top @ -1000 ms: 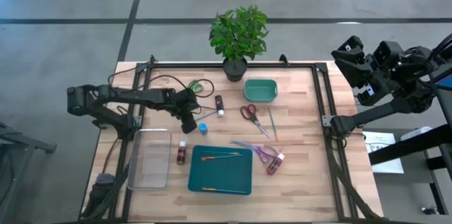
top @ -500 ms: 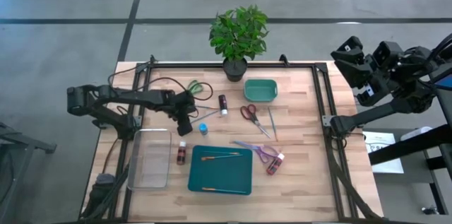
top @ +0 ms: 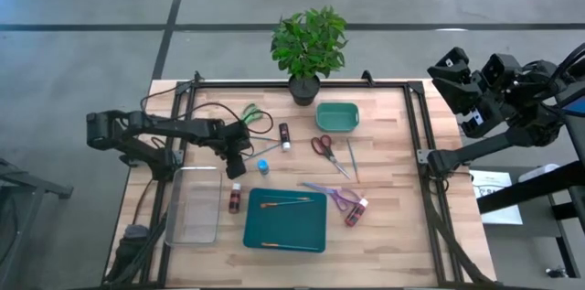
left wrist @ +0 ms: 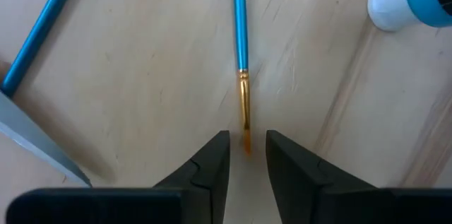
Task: Pick & Place Paint Supplies
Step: Put the blue paint brush into the blue bin
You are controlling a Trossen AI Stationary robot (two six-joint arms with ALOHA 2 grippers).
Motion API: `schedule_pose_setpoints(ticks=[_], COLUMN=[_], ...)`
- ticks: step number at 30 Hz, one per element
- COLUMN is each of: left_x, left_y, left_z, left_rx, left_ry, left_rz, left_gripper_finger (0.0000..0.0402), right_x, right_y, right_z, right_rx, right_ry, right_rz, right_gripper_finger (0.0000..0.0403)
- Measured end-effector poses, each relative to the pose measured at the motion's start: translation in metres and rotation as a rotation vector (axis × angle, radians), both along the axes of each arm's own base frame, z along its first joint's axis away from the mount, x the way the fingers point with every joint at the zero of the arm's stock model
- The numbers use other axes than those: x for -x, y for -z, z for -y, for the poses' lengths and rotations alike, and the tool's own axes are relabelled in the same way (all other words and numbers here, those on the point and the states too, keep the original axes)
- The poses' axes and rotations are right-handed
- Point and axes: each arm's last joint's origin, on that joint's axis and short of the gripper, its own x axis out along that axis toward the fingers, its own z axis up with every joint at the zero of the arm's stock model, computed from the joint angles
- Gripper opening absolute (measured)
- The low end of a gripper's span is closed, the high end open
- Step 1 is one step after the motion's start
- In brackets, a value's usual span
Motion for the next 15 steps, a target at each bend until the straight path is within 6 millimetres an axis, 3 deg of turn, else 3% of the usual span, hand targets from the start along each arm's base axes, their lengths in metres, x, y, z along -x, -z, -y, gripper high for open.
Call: schedule_pose_setpoints(ticks=[7, 15], left_x=[0.0017, 0.0019], left_y=[0.0022, 0.0027], left_z=[0.0, -0.0005], left_rx=[-0.021, -0.035], left_ry=[-0.013, -0.026], left_rz=[-0.001, -0.006], left_gripper_finger=[0.0097, 0.0008], right_x=[0.0, 0.0], right_y=[0.0, 0.0], right_z=[0.0, 0.0], right_rx=[0.002, 0.002], right_ry=[0.002, 0.002], right_rz=[0.0, 0.0], right_gripper_finger=[0.0128, 0.0128])
